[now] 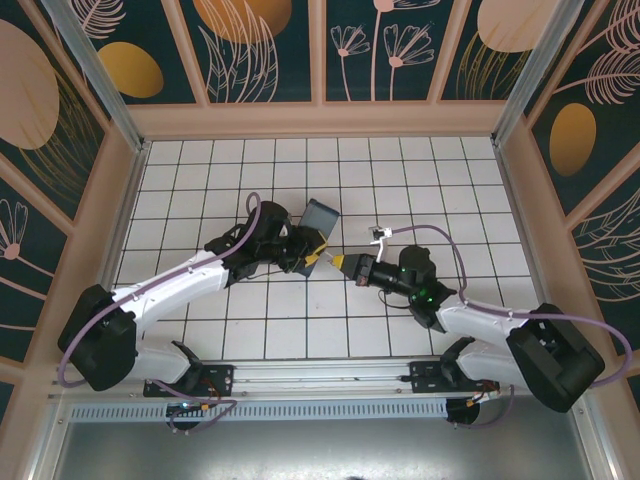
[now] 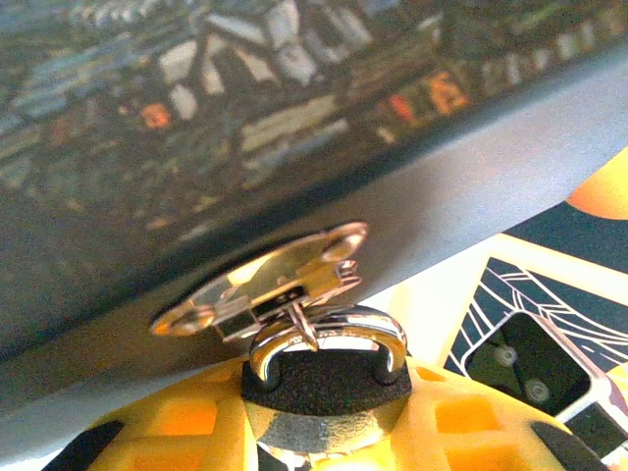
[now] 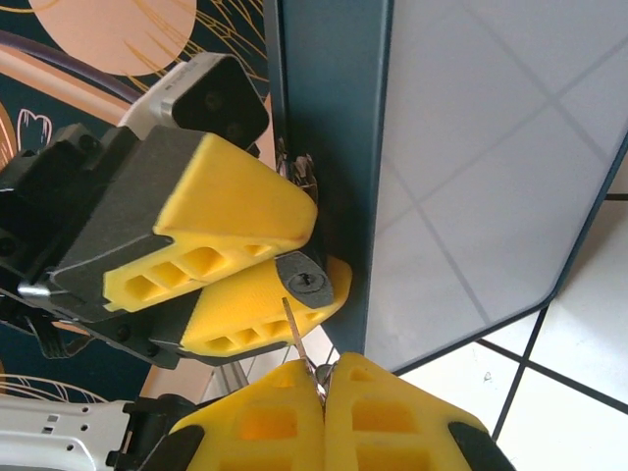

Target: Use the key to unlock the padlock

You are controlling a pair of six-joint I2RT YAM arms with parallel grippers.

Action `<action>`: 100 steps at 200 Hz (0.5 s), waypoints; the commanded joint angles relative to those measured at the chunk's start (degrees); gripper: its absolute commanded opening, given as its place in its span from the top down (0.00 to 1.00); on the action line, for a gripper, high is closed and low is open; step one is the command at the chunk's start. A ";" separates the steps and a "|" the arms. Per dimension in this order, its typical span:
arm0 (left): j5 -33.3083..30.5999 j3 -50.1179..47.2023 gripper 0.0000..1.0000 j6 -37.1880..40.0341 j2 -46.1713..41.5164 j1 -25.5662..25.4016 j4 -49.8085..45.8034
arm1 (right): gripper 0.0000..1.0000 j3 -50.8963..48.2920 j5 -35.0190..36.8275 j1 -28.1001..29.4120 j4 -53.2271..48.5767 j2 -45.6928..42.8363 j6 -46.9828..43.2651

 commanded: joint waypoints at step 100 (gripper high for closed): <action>1.15 -1.29 0.79 -1.04 -3.62 0.57 6.19 | 1.00 1.88 -1.65 -1.78 5.44 1.23 1.87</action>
